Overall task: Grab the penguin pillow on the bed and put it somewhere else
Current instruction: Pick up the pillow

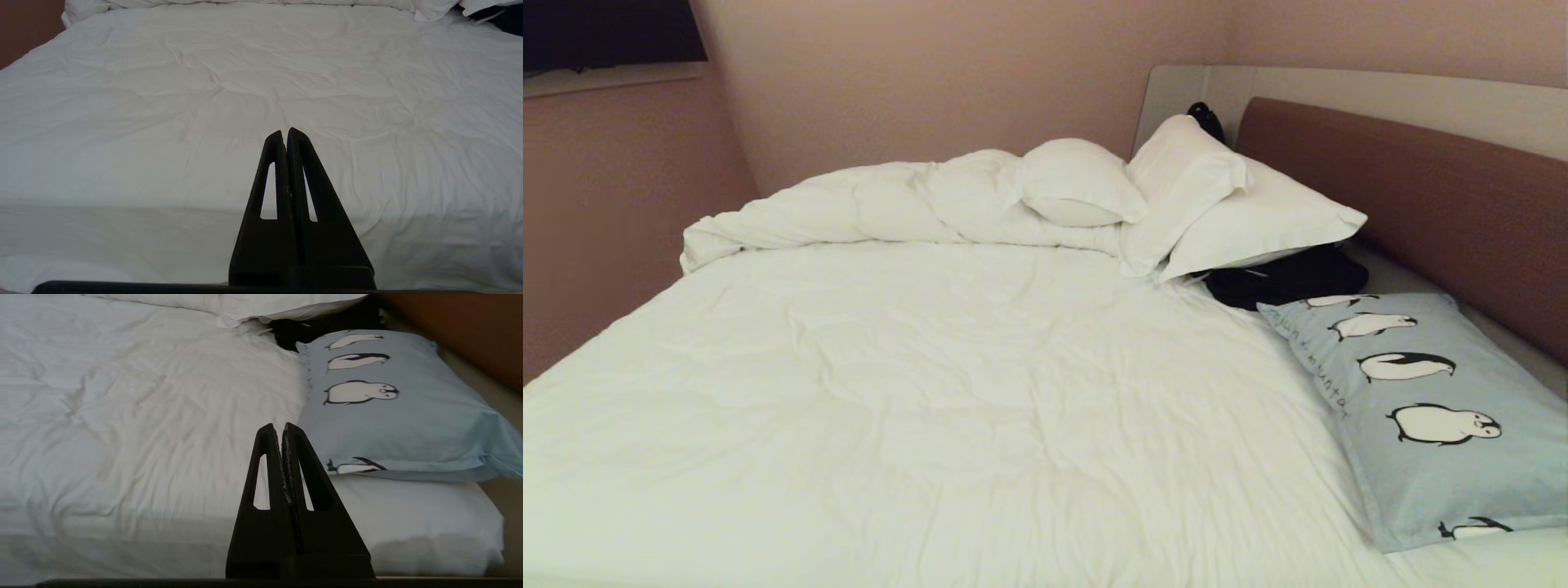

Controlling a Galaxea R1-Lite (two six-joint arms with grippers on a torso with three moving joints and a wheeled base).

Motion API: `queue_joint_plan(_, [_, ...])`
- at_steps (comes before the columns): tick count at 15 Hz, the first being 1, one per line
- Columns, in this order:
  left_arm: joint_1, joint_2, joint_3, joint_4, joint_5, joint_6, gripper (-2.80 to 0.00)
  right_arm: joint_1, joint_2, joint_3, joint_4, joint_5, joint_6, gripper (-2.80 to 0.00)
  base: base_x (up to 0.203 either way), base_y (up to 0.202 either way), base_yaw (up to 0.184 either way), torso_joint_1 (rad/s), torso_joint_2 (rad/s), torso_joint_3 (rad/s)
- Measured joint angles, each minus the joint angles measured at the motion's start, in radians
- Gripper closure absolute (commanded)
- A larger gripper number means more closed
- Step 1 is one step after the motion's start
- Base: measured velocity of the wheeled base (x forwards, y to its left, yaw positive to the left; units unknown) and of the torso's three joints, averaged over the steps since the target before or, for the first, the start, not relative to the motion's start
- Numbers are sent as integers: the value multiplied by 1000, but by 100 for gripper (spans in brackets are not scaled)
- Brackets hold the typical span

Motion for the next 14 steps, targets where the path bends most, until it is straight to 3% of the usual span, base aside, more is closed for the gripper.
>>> queue_joint_plan(14, [0,0,0,0,0,-1,0,0,-3,5,60,9,78,0,0,0,0,0,0,0])
